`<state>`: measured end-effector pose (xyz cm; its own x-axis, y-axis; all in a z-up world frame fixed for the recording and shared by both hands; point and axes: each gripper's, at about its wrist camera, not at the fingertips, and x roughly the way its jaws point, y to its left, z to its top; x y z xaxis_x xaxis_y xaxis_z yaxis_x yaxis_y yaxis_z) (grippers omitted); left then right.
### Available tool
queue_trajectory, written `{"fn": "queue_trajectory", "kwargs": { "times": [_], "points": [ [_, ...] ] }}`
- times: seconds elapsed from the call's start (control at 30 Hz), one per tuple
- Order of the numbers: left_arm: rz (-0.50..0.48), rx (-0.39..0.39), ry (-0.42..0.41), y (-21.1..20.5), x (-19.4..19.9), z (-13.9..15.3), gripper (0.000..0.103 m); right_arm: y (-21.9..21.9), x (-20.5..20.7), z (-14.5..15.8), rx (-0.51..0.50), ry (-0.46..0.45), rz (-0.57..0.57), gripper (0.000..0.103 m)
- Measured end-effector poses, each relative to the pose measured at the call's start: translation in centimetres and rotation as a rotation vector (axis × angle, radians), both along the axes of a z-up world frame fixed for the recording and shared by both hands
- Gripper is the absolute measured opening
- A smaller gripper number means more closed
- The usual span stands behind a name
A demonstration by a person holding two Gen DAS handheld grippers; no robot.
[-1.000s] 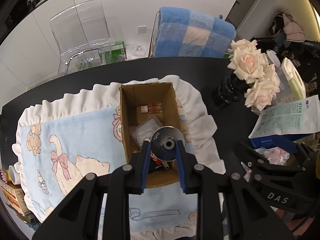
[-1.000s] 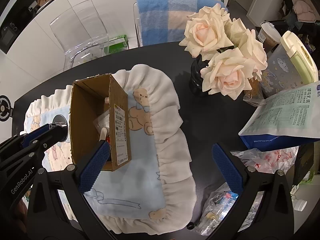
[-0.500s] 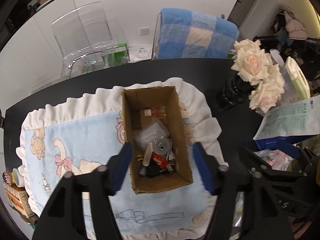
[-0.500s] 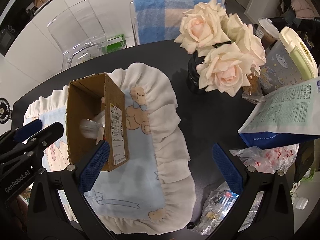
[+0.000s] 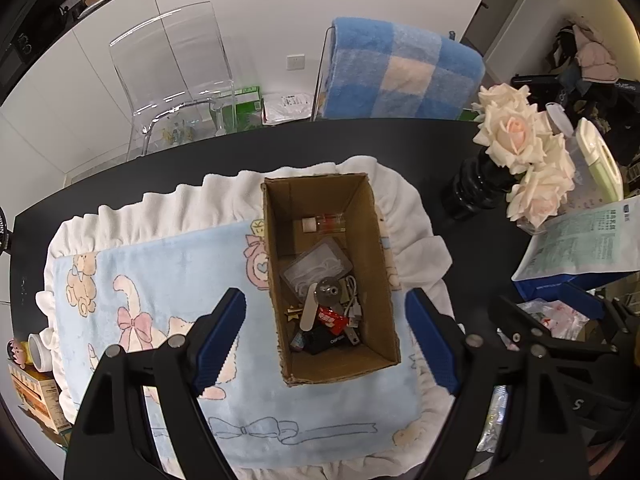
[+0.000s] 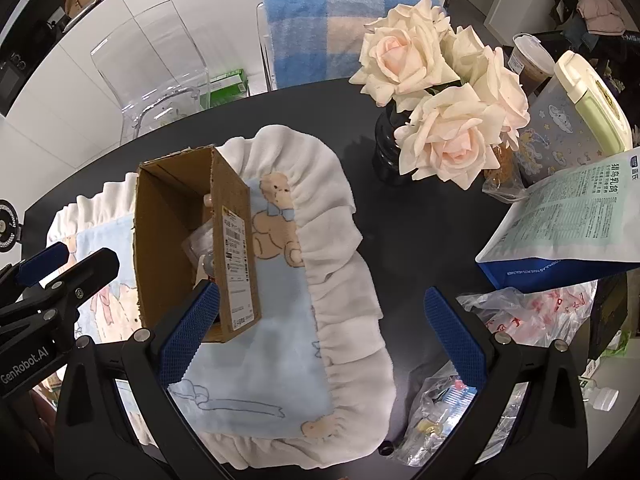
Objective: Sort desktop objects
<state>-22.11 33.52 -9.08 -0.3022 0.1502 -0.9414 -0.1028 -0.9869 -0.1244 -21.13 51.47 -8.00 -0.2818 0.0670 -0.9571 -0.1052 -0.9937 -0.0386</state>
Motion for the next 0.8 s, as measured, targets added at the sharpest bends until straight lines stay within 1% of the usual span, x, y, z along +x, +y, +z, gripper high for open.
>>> {"fn": "queue_trajectory", "kwargs": {
  "times": [0.27,0.47,0.67,0.8],
  "points": [
    [0.009,0.000,0.013,-2.2,0.9,1.0,0.081,-2.1,0.7,0.7,0.006,0.014,0.010,0.103],
    [0.034,-0.005,0.021,-5.5,1.8,1.8,0.081,-5.0,1.2,1.5,0.008,0.029,0.031,0.103],
    [0.081,-0.023,0.032,-10.8,3.3,2.9,0.081,-9.7,1.7,2.3,0.003,0.045,0.068,0.103],
    [0.111,-0.037,0.038,-15.2,4.2,3.4,0.081,-14.0,2.1,2.6,0.001,0.055,0.094,0.103]
  ]
}}
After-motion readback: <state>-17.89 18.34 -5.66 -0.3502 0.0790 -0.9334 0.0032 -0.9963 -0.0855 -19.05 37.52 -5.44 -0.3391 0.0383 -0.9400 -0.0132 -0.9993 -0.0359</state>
